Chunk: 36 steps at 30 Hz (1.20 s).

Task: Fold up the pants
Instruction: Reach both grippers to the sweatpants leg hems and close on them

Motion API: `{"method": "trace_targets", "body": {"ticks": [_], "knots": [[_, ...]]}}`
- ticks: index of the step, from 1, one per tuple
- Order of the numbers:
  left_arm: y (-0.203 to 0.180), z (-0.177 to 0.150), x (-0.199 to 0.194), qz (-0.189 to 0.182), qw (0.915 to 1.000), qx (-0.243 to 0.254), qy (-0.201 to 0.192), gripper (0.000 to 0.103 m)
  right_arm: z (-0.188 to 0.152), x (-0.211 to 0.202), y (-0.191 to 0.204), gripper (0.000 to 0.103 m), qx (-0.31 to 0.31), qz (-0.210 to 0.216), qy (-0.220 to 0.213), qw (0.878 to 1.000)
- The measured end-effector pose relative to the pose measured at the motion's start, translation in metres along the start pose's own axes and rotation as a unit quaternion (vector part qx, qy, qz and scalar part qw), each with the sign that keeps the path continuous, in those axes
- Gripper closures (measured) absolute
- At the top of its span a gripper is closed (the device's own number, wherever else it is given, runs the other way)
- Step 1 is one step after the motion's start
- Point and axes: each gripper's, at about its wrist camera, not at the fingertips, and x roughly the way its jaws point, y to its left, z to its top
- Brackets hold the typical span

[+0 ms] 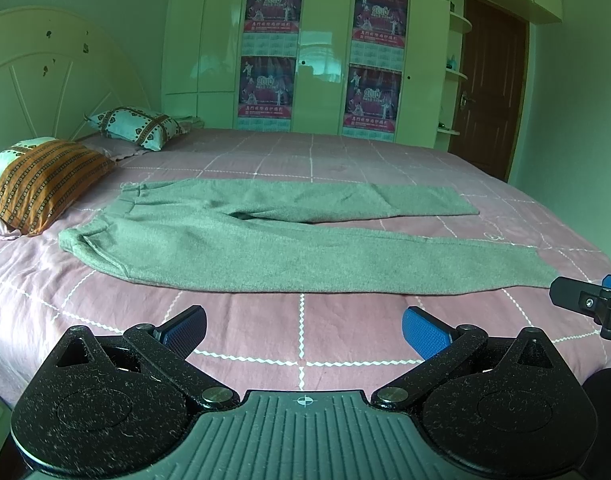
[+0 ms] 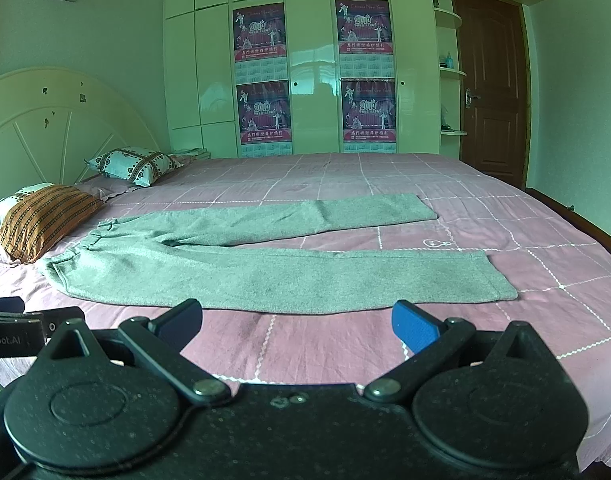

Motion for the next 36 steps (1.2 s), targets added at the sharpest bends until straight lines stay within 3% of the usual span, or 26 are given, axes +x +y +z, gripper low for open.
{"method": "trace_targets", "body": {"ticks": [9, 17, 26, 29, 32, 36], "knots": [[0.003, 0.002, 0.001, 0.006, 1.0, 0.0, -0.002, 0.0, 0.001, 0.002, 0.001, 0.007, 0.002, 0.002, -0.003, 1.0], [0.022, 0.03, 0.023, 0.028, 0.9995, 0.011, -0.01, 0.0, 0.032, 0.027, -0.003, 0.006, 0.001, 0.005, -0.032, 0.999], [0.046, 0.049, 0.056, 0.036, 0.9992, 0.005, 0.014, 0.0, 0.046, 0.064, -0.011, 0.007, 0.025, 0.025, -0.02, 0.999], [0.062, 0.053, 0.071, 0.059, 0.9978, -0.013, 0.027, 0.0, 0.046, 0.074, -0.012, 0.007, 0.027, 0.039, -0.009, 0.999], [0.08, 0.058, 0.086, 0.05, 0.9979, -0.021, 0.036, 0.0, 0.047, 0.09, -0.01, 0.011, 0.022, 0.044, 0.0, 0.999], [0.103, 0.069, 0.107, 0.067, 0.9966, -0.029, 0.037, 0.0, 0.054, 0.115, -0.005, 0.016, 0.015, 0.053, 0.018, 0.998]]}}
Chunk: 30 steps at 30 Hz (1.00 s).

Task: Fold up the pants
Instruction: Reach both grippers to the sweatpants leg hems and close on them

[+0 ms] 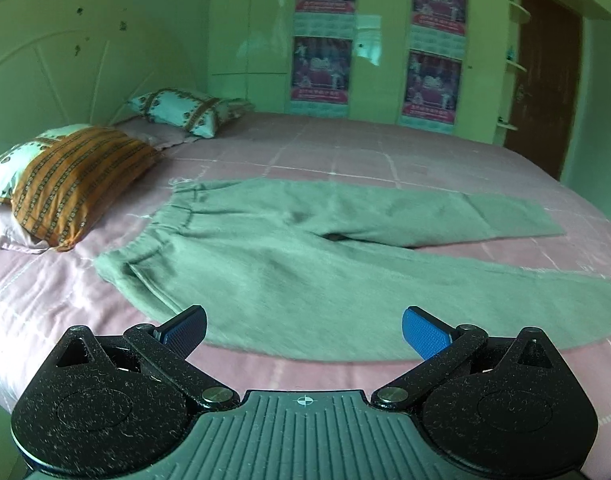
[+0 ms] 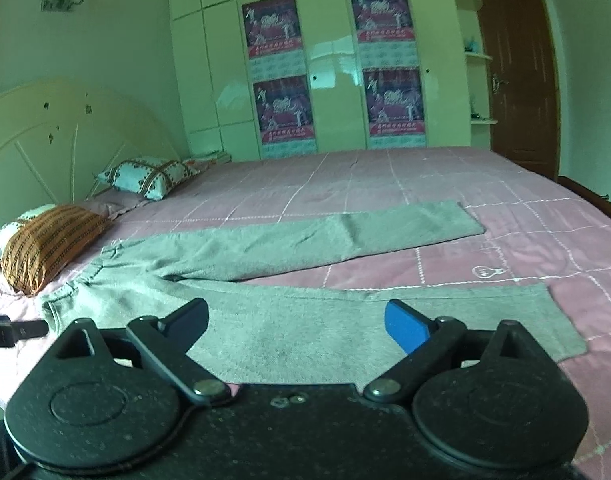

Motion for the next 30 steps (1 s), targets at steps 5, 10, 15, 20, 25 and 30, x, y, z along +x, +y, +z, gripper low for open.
{"method": "trace_targets", "body": {"ticks": [5, 10, 15, 20, 25, 30], "knots": [[0.027, 0.022, 0.036, 0.007, 0.9994, -0.022, 0.027, 0.0, 0.016, 0.033, 0.009, 0.025, -0.007, 0.011, 0.018, 1.0], [0.051, 0.041, 0.063, 0.035, 0.999, -0.017, 0.023, 0.0, 0.036, 0.068, 0.023, 0.027, -0.026, 0.021, 0.027, 0.999], [0.076, 0.065, 0.092, 0.062, 0.998, 0.007, 0.012, 0.0, 0.057, 0.104, 0.038, 0.027, -0.055, 0.033, 0.037, 0.997], [0.112, 0.1, 0.133, 0.062, 0.9979, 0.004, 0.016, 0.0, 0.075, 0.148, 0.048, 0.023, -0.081, 0.046, 0.051, 0.994], [0.147, 0.133, 0.191, 0.071, 0.9972, 0.008, 0.02, 0.0, 0.094, 0.202, 0.051, 0.031, -0.105, 0.06, 0.058, 0.991], [0.174, 0.149, 0.262, 0.063, 0.9965, -0.005, 0.054, 0.025, 0.11, 0.272, 0.055, 0.044, -0.12, 0.07, 0.08, 0.987]]}}
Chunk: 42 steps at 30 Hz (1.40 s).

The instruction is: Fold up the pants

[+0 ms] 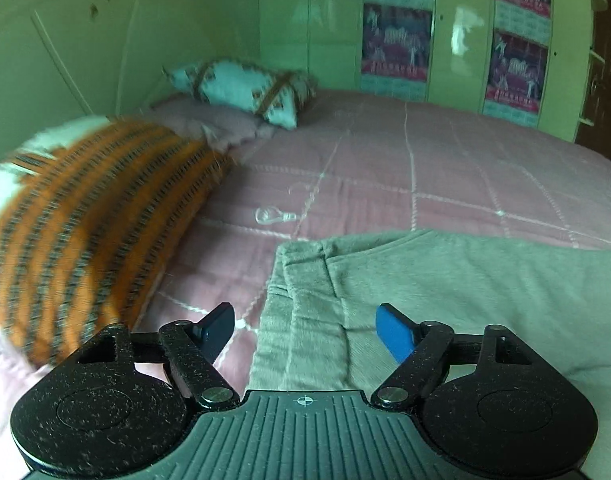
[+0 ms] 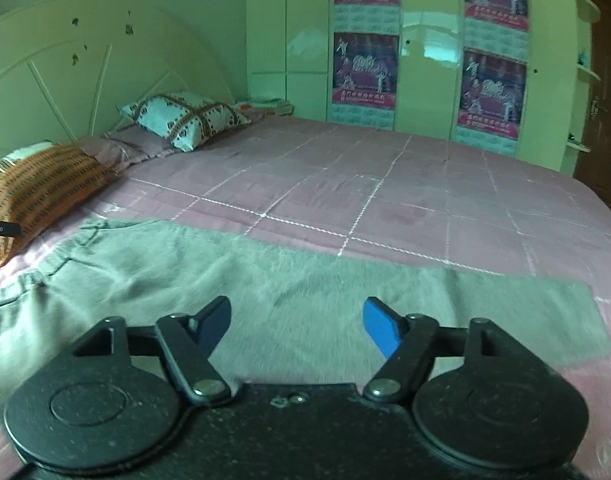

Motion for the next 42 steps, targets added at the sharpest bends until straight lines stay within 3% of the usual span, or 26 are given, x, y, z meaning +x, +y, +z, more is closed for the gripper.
{"method": "trace_targets", "body": {"ticks": [2, 5, 11, 21, 28, 29, 30, 31, 33, 38, 42], "knots": [[0.005, 0.007, 0.029, -0.004, 1.0, -0.001, 0.007, 0.027, 0.007, 0.024, -0.002, 0.047, -0.009, 0.008, 0.007, 1.0], [0.009, 0.016, 0.074, -0.006, 0.9996, 0.0, 0.029, 0.042, 0.019, 0.066, -0.005, 0.058, -0.029, 0.018, 0.02, 0.999], [0.008, 0.028, 0.142, -0.002, 0.998, 0.013, 0.062, 0.042, 0.031, 0.139, -0.002, 0.061, -0.071, 0.036, 0.043, 0.996], [0.025, 0.034, 0.173, -0.045, 0.9962, -0.006, 0.074, 0.036, 0.037, 0.216, 0.006, 0.062, -0.158, 0.067, 0.093, 0.981], [0.02, 0.037, 0.187, -0.067, 0.9953, -0.014, 0.068, 0.037, 0.032, 0.221, -0.003, 0.061, -0.137, 0.086, 0.088, 0.983], [0.019, 0.035, 0.187, -0.076, 0.9949, -0.015, 0.064, 0.049, 0.032, 0.222, -0.003, 0.062, -0.137, 0.086, 0.088, 0.983], [0.017, 0.035, 0.187, -0.088, 0.9941, -0.014, 0.062, 0.058, 0.033, 0.223, -0.003, 0.069, -0.133, 0.092, 0.092, 0.983], [0.015, 0.035, 0.185, -0.084, 0.9946, -0.009, 0.06, 0.06, 0.034, 0.223, -0.002, 0.083, -0.133, 0.099, 0.096, 0.981], [0.016, 0.036, 0.182, -0.094, 0.9942, -0.01, 0.053, 0.069, 0.039, 0.223, 0.005, 0.101, -0.151, 0.099, 0.101, 0.978], [0.033, 0.039, 0.164, -0.122, 0.9917, -0.029, 0.027, 0.079, 0.049, 0.204, 0.011, 0.103, -0.157, 0.088, 0.084, 0.98], [0.044, 0.042, 0.134, -0.151, 0.9877, -0.039, -0.013, 0.083, 0.062, 0.164, 0.016, 0.103, -0.169, 0.089, 0.052, 0.98]]}}
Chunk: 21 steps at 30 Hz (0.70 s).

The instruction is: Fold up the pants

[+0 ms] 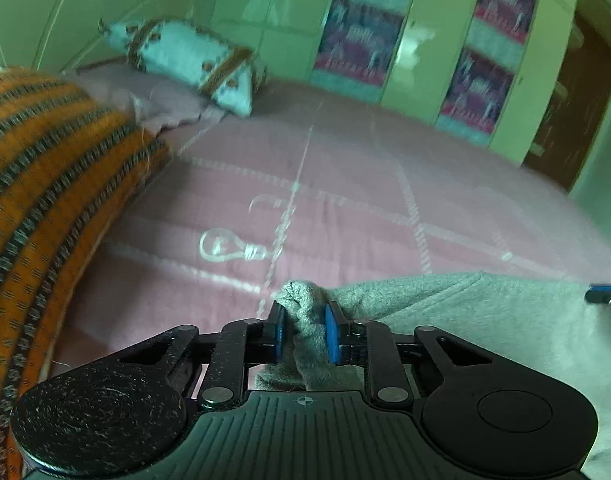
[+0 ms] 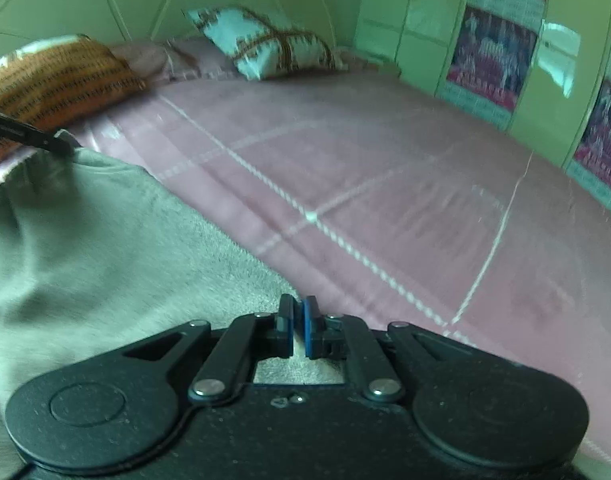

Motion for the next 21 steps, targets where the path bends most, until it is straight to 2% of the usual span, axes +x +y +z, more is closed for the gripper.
{"method": "trace_targets", "body": {"ticks": [6, 13, 18, 19, 21], "knots": [[0.003, -0.007, -0.065, -0.043, 0.9975, -0.005, -0.056, 0.083, 0.002, -0.079, 0.027, 0.103, -0.034, -0.005, -0.037, 0.999], [-0.003, -0.044, -0.142, -0.066, 0.9949, 0.018, -0.075, 0.083, -0.027, -0.164, 0.084, 0.103, -0.092, -0.024, -0.064, 0.993], [-0.003, -0.085, -0.183, -0.063, 0.9965, 0.02, -0.051, 0.083, -0.071, -0.194, 0.134, 0.103, -0.123, -0.025, -0.057, 0.991], [-0.003, -0.097, -0.188, -0.056, 0.9976, 0.019, -0.036, 0.083, -0.083, -0.196, 0.146, 0.103, -0.134, -0.026, -0.053, 0.989], [-0.002, -0.121, -0.191, -0.023, 0.9994, 0.023, 0.01, 0.083, -0.108, -0.189, 0.166, 0.096, -0.133, -0.013, -0.014, 0.991]]}}
